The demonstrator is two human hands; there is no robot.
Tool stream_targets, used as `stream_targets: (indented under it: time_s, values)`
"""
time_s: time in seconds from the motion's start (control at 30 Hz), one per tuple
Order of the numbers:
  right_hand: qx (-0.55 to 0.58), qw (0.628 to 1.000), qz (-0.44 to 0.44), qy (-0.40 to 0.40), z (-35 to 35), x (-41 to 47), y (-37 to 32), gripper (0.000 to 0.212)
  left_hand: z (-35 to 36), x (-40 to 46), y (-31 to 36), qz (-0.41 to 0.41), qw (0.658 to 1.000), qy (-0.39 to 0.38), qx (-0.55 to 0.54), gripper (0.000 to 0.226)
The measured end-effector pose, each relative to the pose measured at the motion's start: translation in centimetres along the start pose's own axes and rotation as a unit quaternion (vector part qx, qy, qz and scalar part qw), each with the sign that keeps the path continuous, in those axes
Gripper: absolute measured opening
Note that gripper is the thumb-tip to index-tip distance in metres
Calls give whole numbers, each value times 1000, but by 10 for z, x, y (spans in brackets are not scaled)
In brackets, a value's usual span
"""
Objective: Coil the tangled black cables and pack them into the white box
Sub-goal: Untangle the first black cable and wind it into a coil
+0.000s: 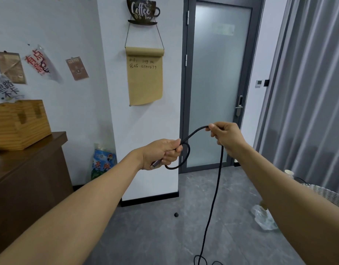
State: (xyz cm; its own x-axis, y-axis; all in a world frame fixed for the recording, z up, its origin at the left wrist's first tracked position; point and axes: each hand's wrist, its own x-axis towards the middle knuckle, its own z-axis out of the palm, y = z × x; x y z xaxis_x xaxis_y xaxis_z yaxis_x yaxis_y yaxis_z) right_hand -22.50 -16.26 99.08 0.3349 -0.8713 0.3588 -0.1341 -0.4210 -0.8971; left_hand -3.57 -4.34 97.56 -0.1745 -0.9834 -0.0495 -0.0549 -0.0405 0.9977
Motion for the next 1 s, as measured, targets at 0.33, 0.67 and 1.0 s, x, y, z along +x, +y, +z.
stream_targets:
  time_s: [0.33,0.67,1.0]
  values:
    - [45,975,-20,-218,33,-26,3,35,4,4,-1,67,971,66,-222,41]
    - [-105,987,-52,-108,38,-22,-2,40,14,6,-1,55,989,133,-23,33]
    - [-51,997,-36,-47,48,-22,-7,43,40,20,1,100,957,272,-5,36]
